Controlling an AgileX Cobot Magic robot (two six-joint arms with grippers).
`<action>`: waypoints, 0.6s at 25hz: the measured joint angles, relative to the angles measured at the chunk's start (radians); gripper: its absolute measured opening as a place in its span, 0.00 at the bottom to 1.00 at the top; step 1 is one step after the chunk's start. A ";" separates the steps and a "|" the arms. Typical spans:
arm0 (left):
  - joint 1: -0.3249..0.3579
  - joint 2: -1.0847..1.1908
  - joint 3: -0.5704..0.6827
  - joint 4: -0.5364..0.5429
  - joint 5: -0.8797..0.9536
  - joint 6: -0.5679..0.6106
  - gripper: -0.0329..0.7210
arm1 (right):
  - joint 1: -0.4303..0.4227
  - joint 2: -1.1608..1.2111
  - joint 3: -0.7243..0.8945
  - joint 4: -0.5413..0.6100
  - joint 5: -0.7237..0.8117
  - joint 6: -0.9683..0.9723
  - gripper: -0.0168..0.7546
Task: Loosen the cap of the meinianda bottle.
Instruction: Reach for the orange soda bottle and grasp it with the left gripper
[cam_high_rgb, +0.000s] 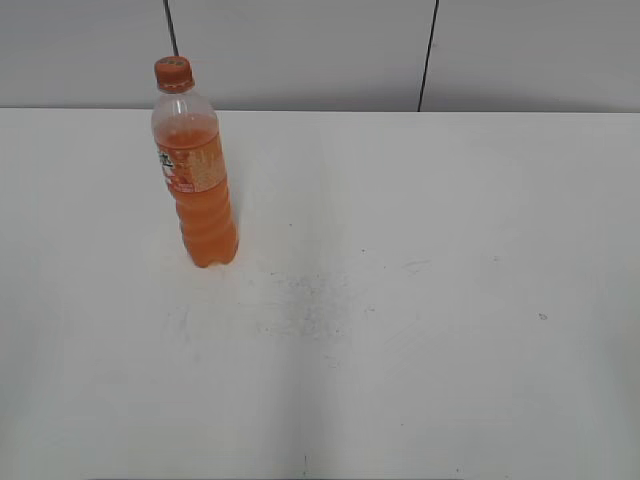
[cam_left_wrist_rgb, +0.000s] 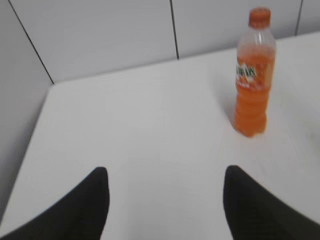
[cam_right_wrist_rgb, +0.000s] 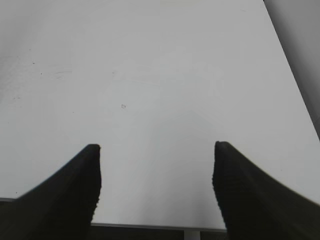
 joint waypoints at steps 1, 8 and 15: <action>0.000 0.013 -0.003 0.016 -0.056 -0.003 0.64 | 0.000 0.000 0.000 0.000 0.000 0.000 0.70; 0.000 0.243 -0.003 0.211 -0.407 -0.123 0.64 | 0.000 0.000 0.000 0.000 0.000 0.000 0.70; 0.056 0.599 -0.003 0.571 -0.726 -0.537 0.64 | 0.000 0.000 0.000 0.000 -0.001 0.000 0.70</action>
